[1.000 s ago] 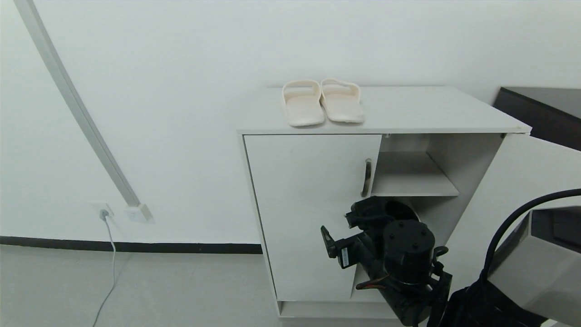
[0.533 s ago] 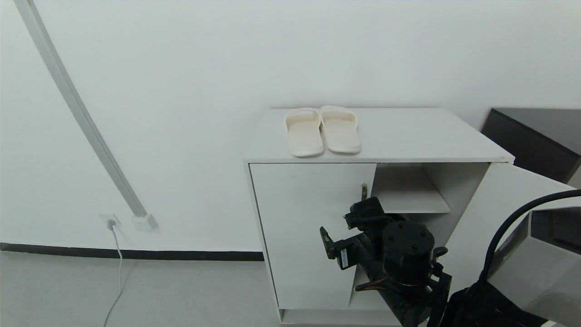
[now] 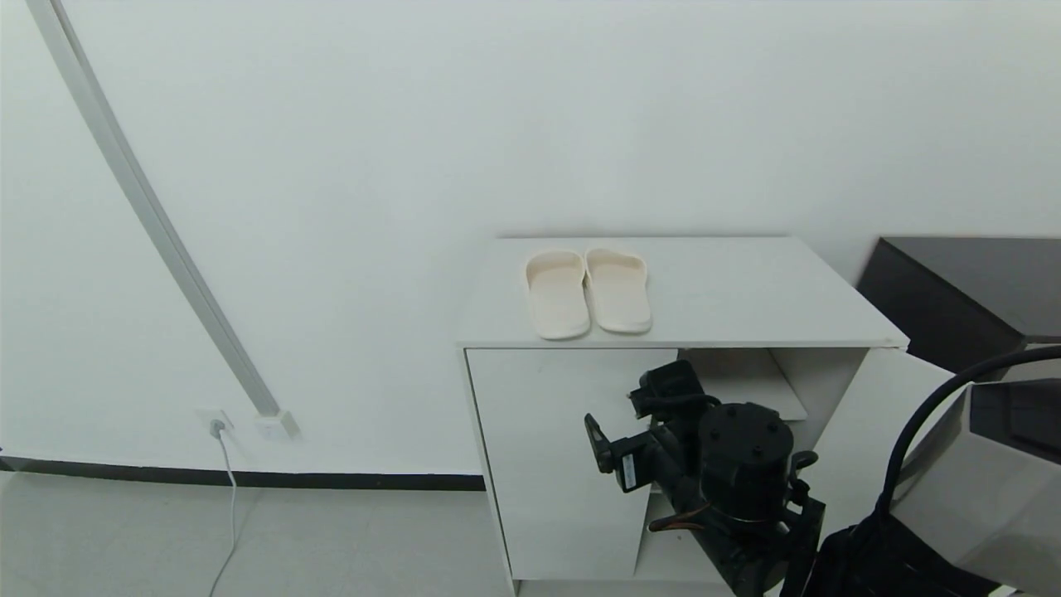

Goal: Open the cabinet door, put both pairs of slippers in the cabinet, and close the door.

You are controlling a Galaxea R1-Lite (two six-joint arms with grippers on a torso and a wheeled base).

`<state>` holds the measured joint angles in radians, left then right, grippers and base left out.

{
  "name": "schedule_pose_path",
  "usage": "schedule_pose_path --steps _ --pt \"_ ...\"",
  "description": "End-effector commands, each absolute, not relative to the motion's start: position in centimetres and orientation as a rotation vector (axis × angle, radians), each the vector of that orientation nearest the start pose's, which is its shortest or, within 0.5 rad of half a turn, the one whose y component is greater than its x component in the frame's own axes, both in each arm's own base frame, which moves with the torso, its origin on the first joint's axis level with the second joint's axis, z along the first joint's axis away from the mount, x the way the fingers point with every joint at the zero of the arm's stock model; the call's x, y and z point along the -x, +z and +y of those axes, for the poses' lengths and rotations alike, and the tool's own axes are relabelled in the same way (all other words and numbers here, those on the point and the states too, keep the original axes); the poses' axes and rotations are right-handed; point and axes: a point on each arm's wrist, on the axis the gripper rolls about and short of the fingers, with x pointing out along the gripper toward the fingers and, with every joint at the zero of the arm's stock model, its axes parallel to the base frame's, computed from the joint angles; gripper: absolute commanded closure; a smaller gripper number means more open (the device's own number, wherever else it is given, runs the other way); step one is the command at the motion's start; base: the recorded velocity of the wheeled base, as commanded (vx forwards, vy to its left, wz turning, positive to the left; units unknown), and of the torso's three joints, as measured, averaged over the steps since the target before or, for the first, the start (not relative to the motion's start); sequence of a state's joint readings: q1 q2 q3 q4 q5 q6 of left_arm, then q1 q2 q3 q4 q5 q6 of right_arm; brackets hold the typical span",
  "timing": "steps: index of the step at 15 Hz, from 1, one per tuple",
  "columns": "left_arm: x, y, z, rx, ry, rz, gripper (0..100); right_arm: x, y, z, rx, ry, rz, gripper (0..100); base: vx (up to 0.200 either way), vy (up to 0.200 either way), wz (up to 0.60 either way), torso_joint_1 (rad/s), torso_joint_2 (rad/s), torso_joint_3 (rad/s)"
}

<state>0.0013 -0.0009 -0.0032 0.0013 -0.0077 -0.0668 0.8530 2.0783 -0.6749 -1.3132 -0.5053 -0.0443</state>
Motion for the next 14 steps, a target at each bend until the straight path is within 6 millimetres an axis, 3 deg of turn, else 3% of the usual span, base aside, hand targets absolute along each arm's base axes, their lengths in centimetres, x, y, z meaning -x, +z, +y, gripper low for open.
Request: schedule_pose_path --steps 1,6,14 --pt "2.30 7.62 -0.02 0.067 -0.006 -0.001 100 -23.74 9.40 25.53 0.100 0.350 0.062 0 0.000 0.000 0.00 0.251 -0.57 -0.330" --pt "2.30 7.62 -0.02 0.066 -0.006 -0.001 100 -23.73 9.47 25.53 0.098 0.351 0.059 0 0.000 0.000 0.00 0.249 -0.56 -0.310" --pt "2.30 7.62 -0.02 0.066 -0.008 -0.001 100 -24.04 8.68 25.57 0.109 0.351 0.078 0 0.000 0.000 0.00 0.176 -0.38 -0.203"
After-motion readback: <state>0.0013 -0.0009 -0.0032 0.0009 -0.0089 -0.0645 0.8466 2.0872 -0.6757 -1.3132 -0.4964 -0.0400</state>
